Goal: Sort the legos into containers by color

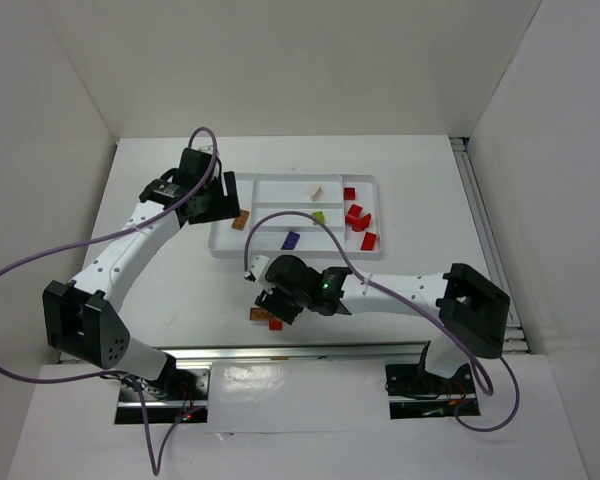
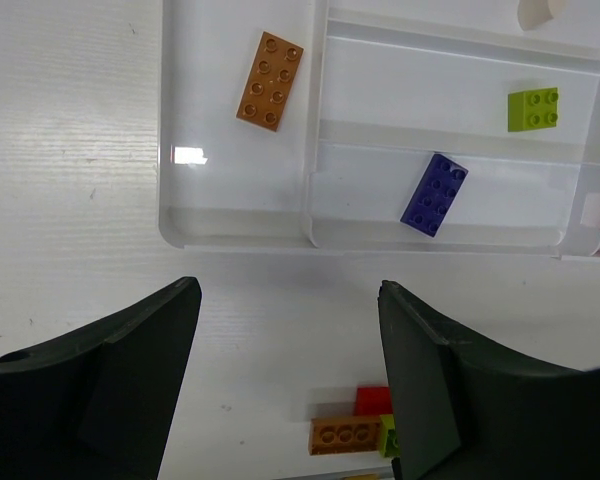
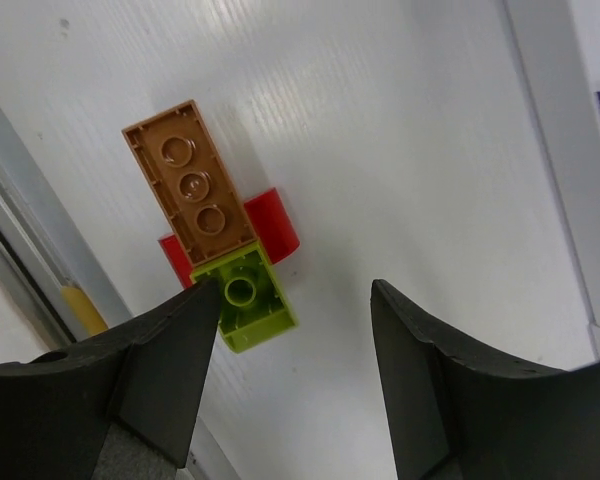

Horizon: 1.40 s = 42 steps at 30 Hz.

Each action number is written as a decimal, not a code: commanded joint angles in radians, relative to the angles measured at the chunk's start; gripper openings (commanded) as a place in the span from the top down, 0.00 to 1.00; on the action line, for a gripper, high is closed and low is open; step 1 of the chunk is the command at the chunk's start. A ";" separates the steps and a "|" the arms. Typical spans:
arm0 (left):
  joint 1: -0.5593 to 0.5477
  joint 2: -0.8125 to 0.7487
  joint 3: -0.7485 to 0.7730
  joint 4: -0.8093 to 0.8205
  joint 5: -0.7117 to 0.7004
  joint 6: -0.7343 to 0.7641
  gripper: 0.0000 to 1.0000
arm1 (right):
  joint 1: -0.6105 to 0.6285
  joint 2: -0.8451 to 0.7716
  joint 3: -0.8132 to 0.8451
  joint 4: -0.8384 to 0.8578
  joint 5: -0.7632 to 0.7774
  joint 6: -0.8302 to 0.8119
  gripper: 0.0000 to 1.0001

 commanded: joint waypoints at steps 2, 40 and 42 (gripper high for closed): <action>0.005 -0.029 -0.003 0.021 0.006 0.012 0.18 | -0.006 -0.093 0.020 0.014 -0.006 0.009 0.31; 0.014 -0.029 -0.069 0.030 0.064 0.021 0.18 | -0.006 -0.018 0.020 -0.007 -0.013 0.023 0.67; 0.014 -0.029 -0.080 0.004 0.099 0.021 0.16 | -0.006 -0.078 -0.007 -0.017 0.029 0.040 0.67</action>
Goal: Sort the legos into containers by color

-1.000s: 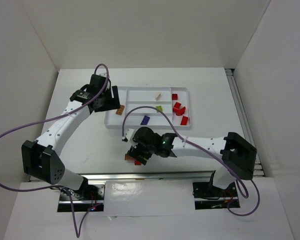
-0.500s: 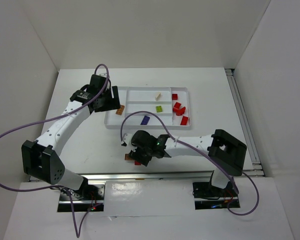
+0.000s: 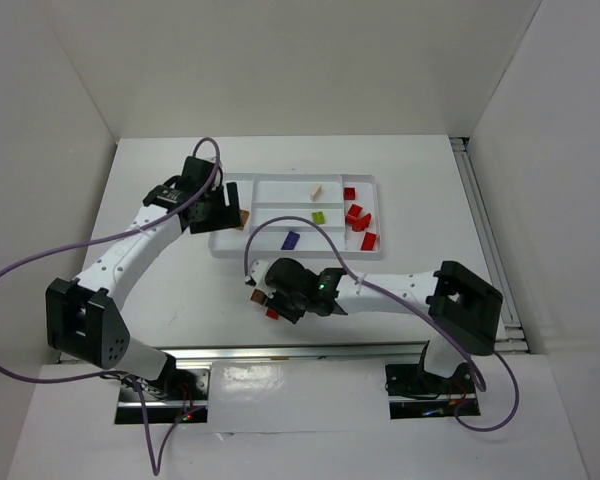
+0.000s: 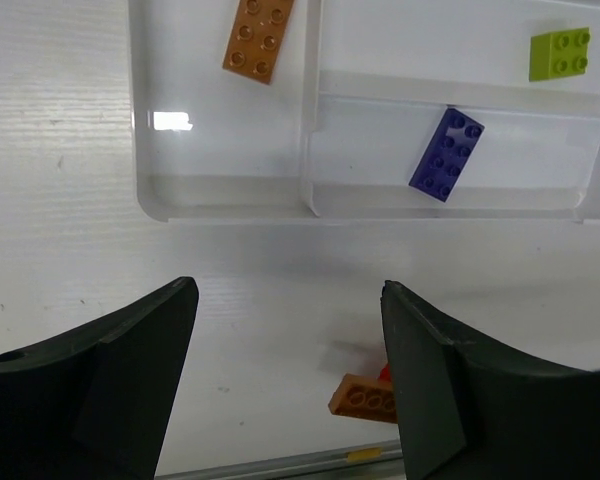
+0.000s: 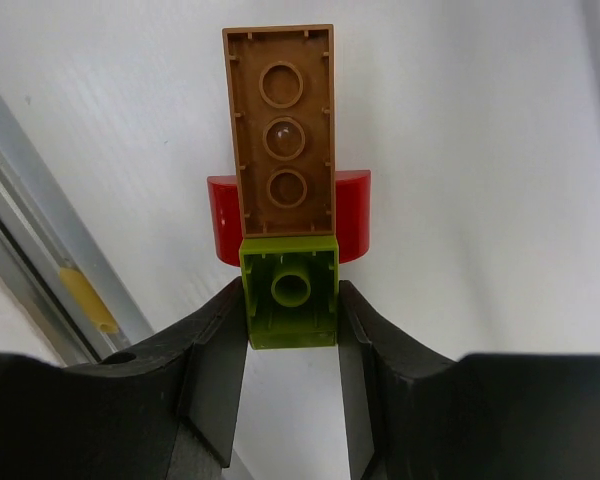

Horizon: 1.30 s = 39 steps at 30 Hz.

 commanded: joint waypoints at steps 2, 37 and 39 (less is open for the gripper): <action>0.020 -0.038 -0.031 -0.006 0.142 0.018 0.12 | -0.002 -0.166 -0.046 0.020 0.140 0.061 0.67; -0.084 -0.005 -0.299 0.379 0.933 0.188 0.09 | -0.011 -0.364 -0.130 0.080 0.296 0.149 0.67; -0.084 0.007 -0.299 0.379 0.933 0.188 0.12 | -0.011 -0.364 -0.130 0.080 0.296 0.149 0.67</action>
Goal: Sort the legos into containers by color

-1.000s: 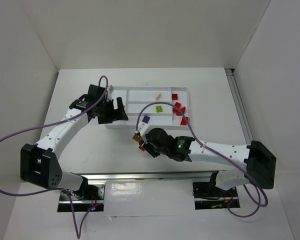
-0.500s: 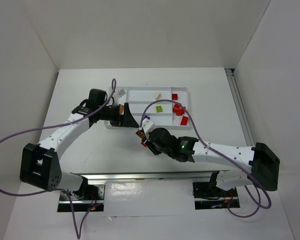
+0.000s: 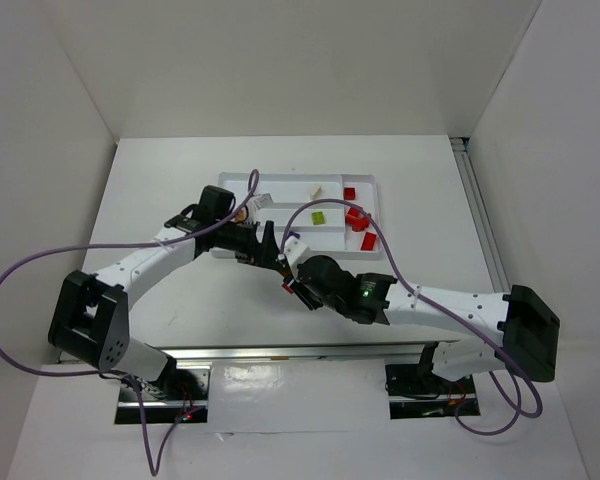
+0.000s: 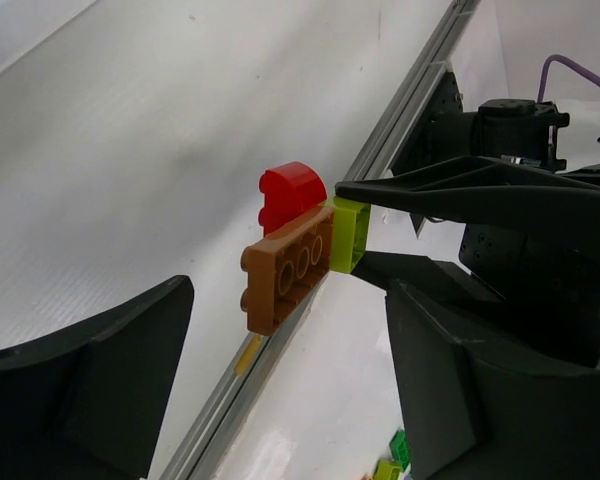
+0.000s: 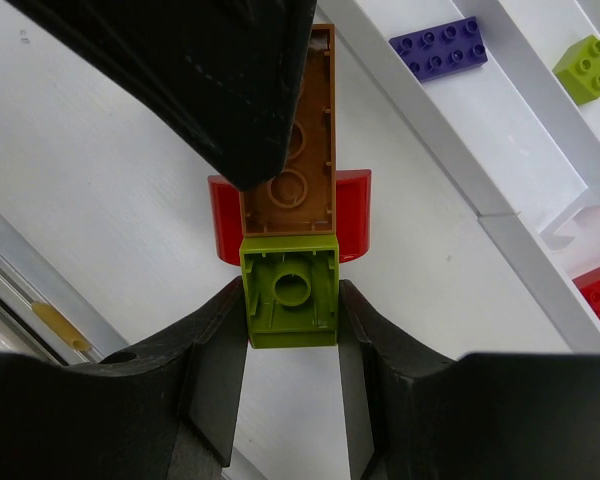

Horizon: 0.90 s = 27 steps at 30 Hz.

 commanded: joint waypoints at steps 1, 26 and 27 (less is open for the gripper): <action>-0.006 0.021 -0.004 0.036 0.021 0.033 0.14 | -0.005 -0.008 0.012 0.060 0.021 0.011 0.67; -0.045 0.113 -0.007 0.119 -0.009 -0.015 0.82 | -0.033 0.073 -0.039 0.166 0.032 0.002 0.67; -0.045 0.113 -0.007 0.119 -0.009 -0.015 0.94 | -0.033 0.073 -0.039 0.166 0.032 0.002 0.67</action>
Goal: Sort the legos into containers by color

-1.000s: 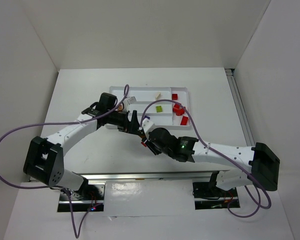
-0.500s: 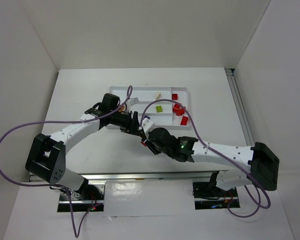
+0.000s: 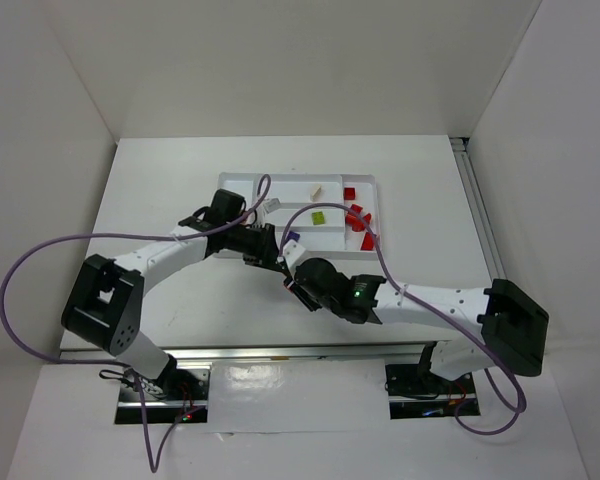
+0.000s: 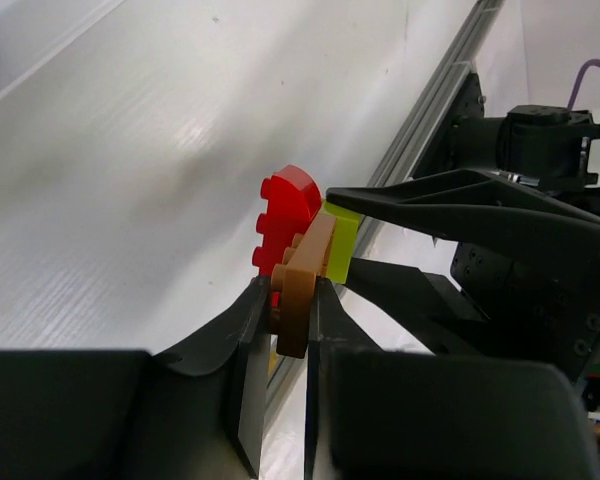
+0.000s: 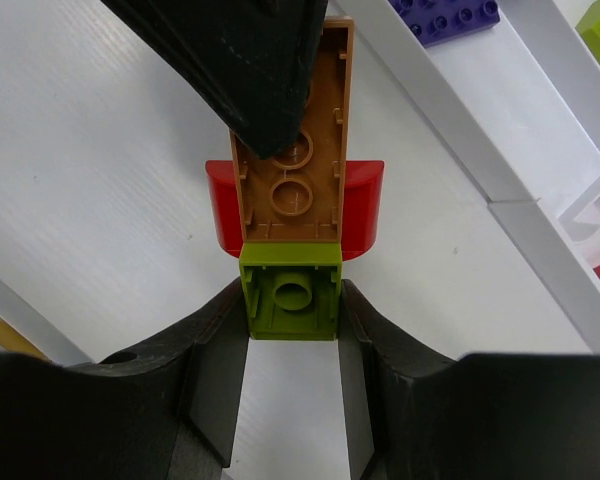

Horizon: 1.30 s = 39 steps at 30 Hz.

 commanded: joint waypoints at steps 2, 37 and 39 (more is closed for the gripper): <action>-0.013 0.034 0.022 0.028 -0.010 0.001 1.00 | -0.017 0.003 0.007 0.098 0.020 0.000 0.67; 0.061 -0.062 0.194 -0.390 -0.425 0.047 1.00 | -0.292 -0.010 0.239 -0.008 -0.083 0.102 0.69; 0.073 -0.124 0.183 -0.399 -0.434 0.038 1.00 | -0.345 0.047 0.311 -0.008 -0.173 0.113 0.69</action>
